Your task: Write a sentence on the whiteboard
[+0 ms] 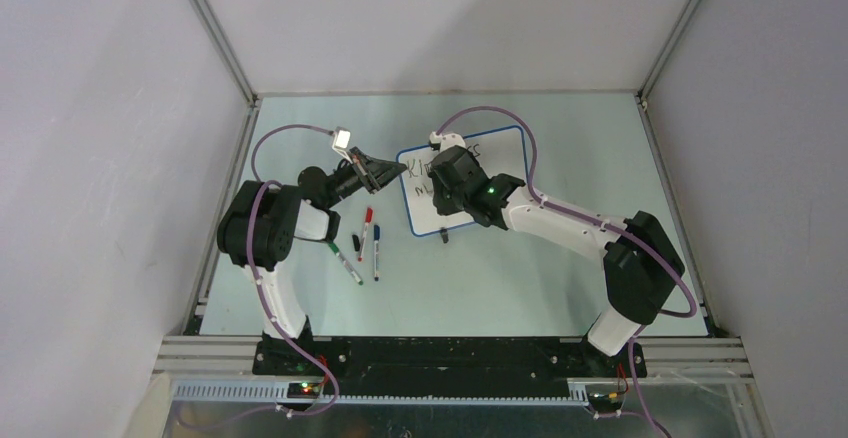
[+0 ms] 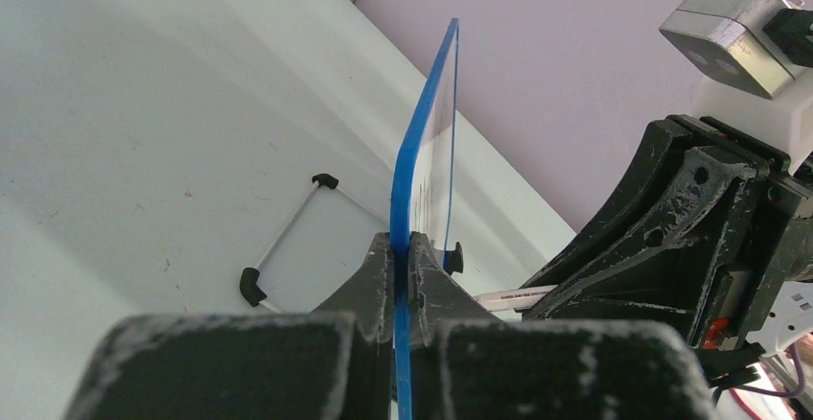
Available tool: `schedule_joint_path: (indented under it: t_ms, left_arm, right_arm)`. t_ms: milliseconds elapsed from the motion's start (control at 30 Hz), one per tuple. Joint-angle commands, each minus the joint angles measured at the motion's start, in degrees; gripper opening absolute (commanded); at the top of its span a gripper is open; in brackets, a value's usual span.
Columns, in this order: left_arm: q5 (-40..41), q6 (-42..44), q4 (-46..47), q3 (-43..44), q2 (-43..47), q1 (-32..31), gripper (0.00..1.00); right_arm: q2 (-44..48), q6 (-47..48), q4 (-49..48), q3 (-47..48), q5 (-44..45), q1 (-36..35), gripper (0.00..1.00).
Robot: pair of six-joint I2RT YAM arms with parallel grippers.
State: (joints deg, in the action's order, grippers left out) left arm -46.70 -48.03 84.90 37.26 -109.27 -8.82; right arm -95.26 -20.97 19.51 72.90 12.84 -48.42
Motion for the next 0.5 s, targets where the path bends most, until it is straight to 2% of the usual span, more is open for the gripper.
schedule_joint_path:
  t_ms: [0, 133, 467]
  left_arm:
    - [-0.1, 1.8, 2.9, -0.1, 2.6, 0.4, 0.0]
    - [-0.2, 1.8, 2.9, -0.3, 2.8, 0.4, 0.0]
    - [-0.1, 1.8, 2.9, -0.1, 2.6, 0.4, 0.0]
  right_arm:
    - [-0.5, -0.5, 0.5, 2.1, 0.8, 0.0, 0.0]
    - [2.5, 0.2, -1.3, 1.4, 2.2, -0.9, 0.0]
    - [10.5, 1.6, -10.6, -7.4, 4.7, -1.1, 0.0]
